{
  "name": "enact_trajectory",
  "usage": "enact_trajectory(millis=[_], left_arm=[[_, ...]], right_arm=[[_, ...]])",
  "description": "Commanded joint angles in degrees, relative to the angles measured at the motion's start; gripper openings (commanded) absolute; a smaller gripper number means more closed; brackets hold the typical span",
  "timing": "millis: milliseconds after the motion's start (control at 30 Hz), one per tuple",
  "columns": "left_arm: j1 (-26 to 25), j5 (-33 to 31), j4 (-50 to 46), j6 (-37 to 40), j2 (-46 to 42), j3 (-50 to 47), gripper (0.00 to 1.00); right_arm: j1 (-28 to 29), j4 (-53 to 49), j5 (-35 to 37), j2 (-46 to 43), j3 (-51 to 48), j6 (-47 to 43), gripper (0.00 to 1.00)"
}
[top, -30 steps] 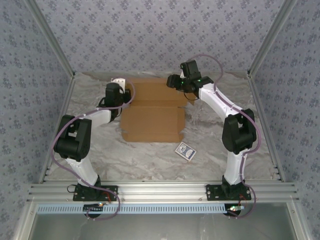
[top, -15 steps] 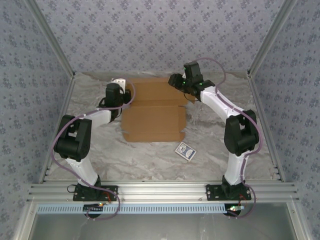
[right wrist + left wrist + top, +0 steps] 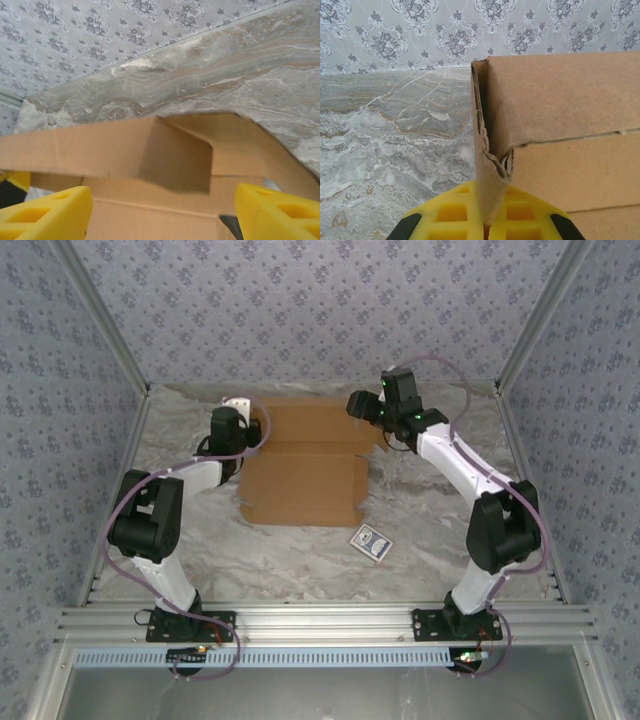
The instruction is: Fold the paper box
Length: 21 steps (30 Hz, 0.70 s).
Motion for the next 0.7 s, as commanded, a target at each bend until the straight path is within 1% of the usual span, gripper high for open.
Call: enact_trajectory(millis=[0, 133, 167, 267, 467, 667], left_arm=[[-0.36, -0.42, 2.1, 0.08, -2.97, 0.24, 0.01], [-0.36, -0.42, 1.92, 0.02, -2.97, 0.42, 0.01], [-0.34, -0.31, 1.92, 0.04, -3.04, 0.35, 0.01], [-0.36, -0.22, 1.84, -0.05, -3.03, 0.51, 0.01], [-0.36, -0.1, 1.73, -0.06, -3.4, 0.42, 0.01], [-0.37, 0.23, 1.58, -0.05, -3.58, 0.33, 0.01]], right_arm=[[1.73, -2.47, 4.52, -4.89, -5.69, -5.56, 0.77], [3.48, 1.57, 5.21, -6.61, -13.19, -6.39, 0.77], [3.71, 3.29, 5.27, -6.38, -16.18, -6.18, 0.77], [4.21, 8.19, 5.19, -4.6, -19.41, -5.39, 0.77], [4.66, 19.43, 6.41, 1.35, -23.21, -4.5, 0.79], [4.49, 24.84, 8.6, 6.41, -22.93, -3.95, 0.81]])
